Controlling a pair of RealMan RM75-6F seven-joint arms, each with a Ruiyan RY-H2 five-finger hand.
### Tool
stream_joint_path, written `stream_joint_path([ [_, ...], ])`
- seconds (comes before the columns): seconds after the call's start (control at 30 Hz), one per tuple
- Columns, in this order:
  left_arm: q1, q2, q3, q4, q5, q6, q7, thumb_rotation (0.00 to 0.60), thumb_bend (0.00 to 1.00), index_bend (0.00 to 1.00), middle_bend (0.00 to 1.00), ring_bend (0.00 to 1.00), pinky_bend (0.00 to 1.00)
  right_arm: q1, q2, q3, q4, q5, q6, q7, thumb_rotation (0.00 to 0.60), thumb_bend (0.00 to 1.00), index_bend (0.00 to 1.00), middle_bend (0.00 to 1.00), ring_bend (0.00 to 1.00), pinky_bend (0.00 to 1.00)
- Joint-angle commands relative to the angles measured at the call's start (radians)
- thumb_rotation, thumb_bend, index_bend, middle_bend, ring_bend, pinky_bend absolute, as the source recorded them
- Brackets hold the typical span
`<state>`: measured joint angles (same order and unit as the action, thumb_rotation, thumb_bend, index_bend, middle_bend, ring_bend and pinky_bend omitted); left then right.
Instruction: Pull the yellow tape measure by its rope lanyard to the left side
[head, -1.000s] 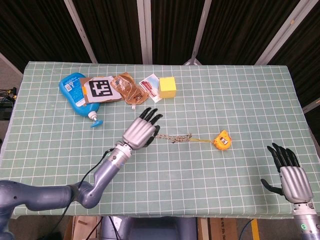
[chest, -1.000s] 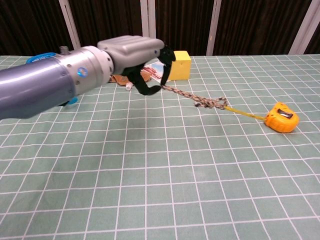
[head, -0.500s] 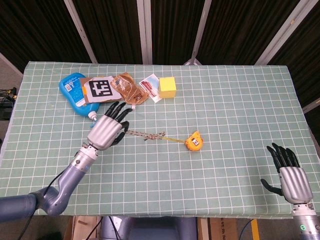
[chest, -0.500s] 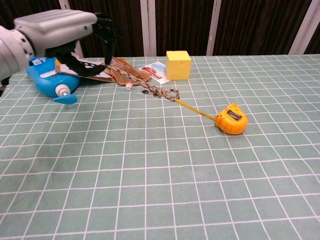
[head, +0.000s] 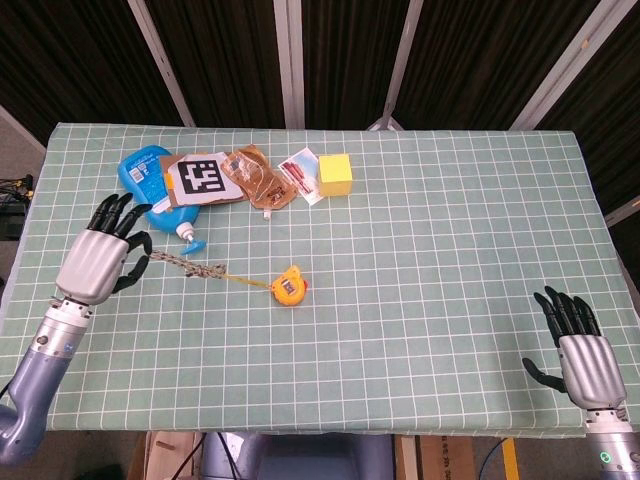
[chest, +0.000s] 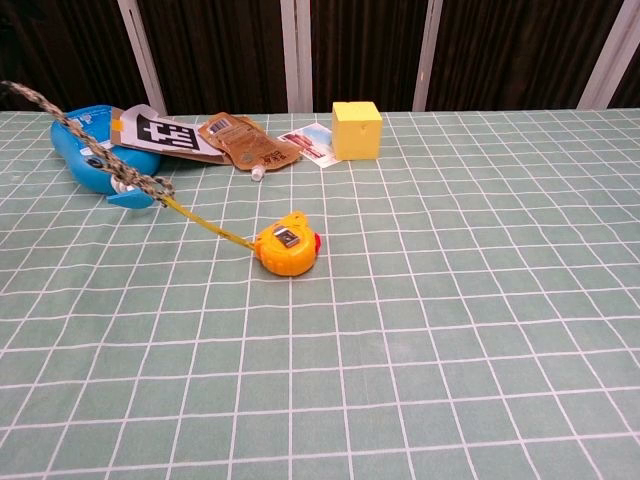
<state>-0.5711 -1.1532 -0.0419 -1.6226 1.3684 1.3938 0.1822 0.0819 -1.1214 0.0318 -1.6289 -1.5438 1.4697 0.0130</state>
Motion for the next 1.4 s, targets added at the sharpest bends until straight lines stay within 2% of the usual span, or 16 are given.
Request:
stream_joint_path([
  [0.03, 0.019, 0.014, -0.01, 0.024, -0.008, 0.003, -0.024, 0.6, 0.53, 0.57, 0.14, 0.0, 0.0, -0.002, -0.001, 0.0, 0.001, -0.002, 0.004, -0.003, 0.6, 0.24, 0.0, 0.0, 0.0, 0.0],
  [0.3, 0.069, 0.052, -0.044, 0.086, -0.033, 0.009, -0.093, 0.6, 0.53, 0.57, 0.15, 0.0, 0.0, -0.008, -0.003, 0.0, 0.003, -0.003, 0.014, -0.011, 0.6, 0.24, 0.0, 0.0, 0.0, 0.0],
  [0.6, 0.119, 0.075, -0.047, 0.129, -0.034, -0.008, -0.14, 0.6, 0.51, 0.54, 0.13, 0.0, 0.0, -0.01, -0.004, -0.001, 0.003, -0.005, 0.017, -0.021, 0.6, 0.24, 0.0, 0.0, 0.0, 0.0],
  [0.7, 0.138, 0.085, -0.033, 0.111, -0.03, -0.019, -0.146, 0.6, 0.39, 0.46, 0.09, 0.0, 0.0, -0.011, -0.003, -0.002, 0.002, -0.006, 0.016, -0.023, 0.6, 0.24, 0.0, 0.0, 0.0, 0.0],
  [0.77, 0.156, 0.095, -0.024, 0.081, -0.028, -0.019, -0.153, 0.6, 0.26, 0.36, 0.05, 0.0, 0.0, -0.011, -0.003, -0.002, 0.003, -0.007, 0.015, -0.023, 0.6, 0.24, 0.0, 0.0, 0.0, 0.0],
  [0.83, 0.177, 0.104, -0.015, 0.043, -0.029, -0.014, -0.161, 0.6, 0.18, 0.27, 0.03, 0.0, 0.0, -0.01, -0.002, -0.003, 0.003, -0.008, 0.014, -0.022, 0.6, 0.24, 0.0, 0.0, 0.0, 0.0],
  [0.97, 0.242, 0.123, 0.016, -0.089, -0.04, 0.003, -0.181, 0.6, 0.07, 0.12, 0.0, 0.0, 0.0, -0.009, 0.001, -0.006, 0.004, -0.016, 0.012, -0.02, 0.6, 0.24, 0.0, 0.0, 0.0, 0.0],
  [1.07, 0.297, 0.128, 0.062, -0.17, 0.001, 0.042, -0.178, 0.6, 0.03, 0.05, 0.0, 0.0, 0.0, -0.007, 0.003, -0.01, 0.007, -0.026, 0.011, -0.018, 0.6, 0.24, 0.0, 0.0, 0.0, 0.0],
  [1.13, 0.335, 0.116, 0.093, -0.186, 0.052, 0.085, -0.154, 0.6, 0.01, 0.02, 0.0, 0.0, 0.0, -0.007, 0.004, -0.013, 0.01, -0.034, 0.012, -0.017, 0.6, 0.24, 0.0, 0.0, 0.0, 0.0],
  [1.3, 0.41, 0.036, 0.149, -0.109, 0.172, 0.167, -0.07, 0.6, 0.0, 0.0, 0.0, 0.0, 0.0, -0.004, 0.01, -0.024, 0.015, -0.057, 0.01, -0.024, 0.6, 0.24, 0.0, 0.0, 0.0, 0.0],
  [1.4, 0.424, 0.004, 0.149, -0.072, 0.169, 0.155, -0.059, 0.6, 0.0, 0.0, 0.0, 0.0, 0.0, -0.002, 0.011, -0.029, 0.016, -0.069, 0.011, -0.034, 0.6, 0.24, 0.0, 0.0, 0.0, 0.0],
])
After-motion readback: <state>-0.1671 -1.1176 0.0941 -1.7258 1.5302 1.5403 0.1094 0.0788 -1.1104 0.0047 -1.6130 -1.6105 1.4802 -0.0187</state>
